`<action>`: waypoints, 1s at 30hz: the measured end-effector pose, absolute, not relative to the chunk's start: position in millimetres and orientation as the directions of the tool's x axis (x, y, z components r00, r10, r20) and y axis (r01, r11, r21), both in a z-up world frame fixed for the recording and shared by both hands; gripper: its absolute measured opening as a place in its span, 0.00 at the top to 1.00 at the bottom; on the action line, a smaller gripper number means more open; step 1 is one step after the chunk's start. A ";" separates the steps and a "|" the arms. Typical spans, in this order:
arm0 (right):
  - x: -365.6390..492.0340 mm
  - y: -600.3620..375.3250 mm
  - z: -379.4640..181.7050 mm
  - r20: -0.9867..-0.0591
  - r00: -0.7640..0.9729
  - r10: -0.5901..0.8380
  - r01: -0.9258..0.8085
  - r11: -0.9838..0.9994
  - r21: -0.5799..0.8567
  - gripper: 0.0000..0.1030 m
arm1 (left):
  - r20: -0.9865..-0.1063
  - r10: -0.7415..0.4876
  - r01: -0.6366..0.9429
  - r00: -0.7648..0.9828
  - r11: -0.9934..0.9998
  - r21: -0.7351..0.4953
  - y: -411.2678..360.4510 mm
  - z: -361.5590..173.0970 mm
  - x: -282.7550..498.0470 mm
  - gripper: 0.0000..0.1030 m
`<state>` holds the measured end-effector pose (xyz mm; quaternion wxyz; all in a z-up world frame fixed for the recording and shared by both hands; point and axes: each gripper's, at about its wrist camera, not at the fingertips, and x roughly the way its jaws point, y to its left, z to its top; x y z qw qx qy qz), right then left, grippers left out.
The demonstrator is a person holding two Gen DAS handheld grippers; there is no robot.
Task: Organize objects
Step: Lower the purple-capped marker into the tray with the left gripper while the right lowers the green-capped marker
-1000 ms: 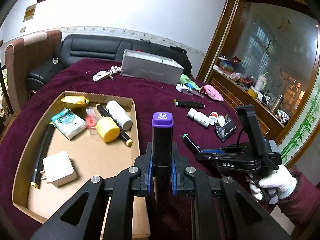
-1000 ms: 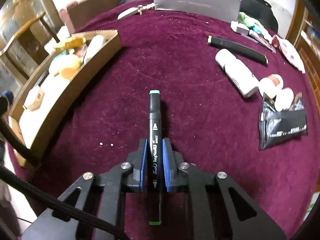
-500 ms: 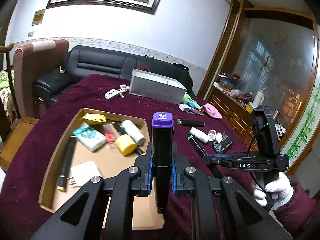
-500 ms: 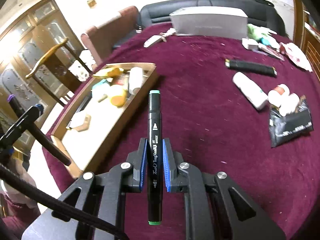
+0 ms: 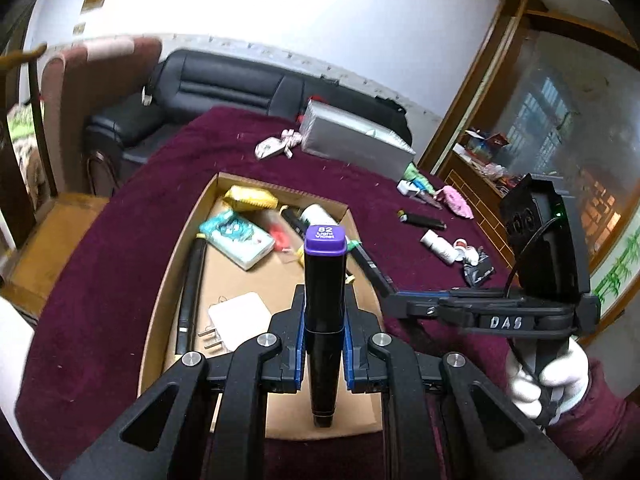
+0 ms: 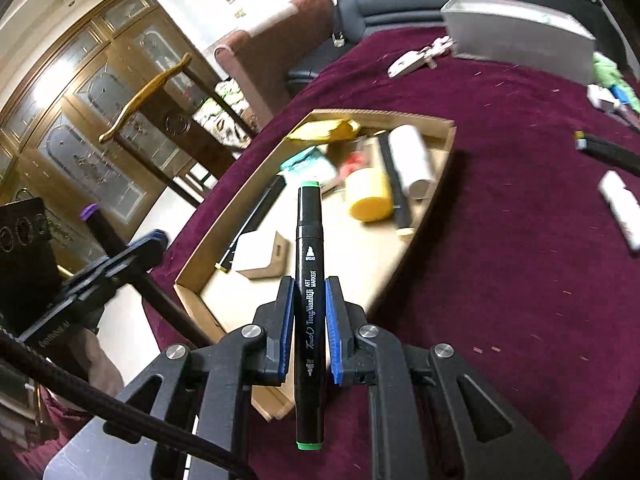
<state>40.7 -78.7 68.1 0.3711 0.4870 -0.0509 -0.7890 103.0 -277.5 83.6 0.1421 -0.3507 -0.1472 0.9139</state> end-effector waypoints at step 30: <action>-12.7 -124.6 14.8 -0.826 -0.234 -0.512 0.449 -0.811 0.375 0.87 | -0.785 0.293 0.013 -0.546 -0.934 -0.358 -266.9 11.6 -1.0 0.89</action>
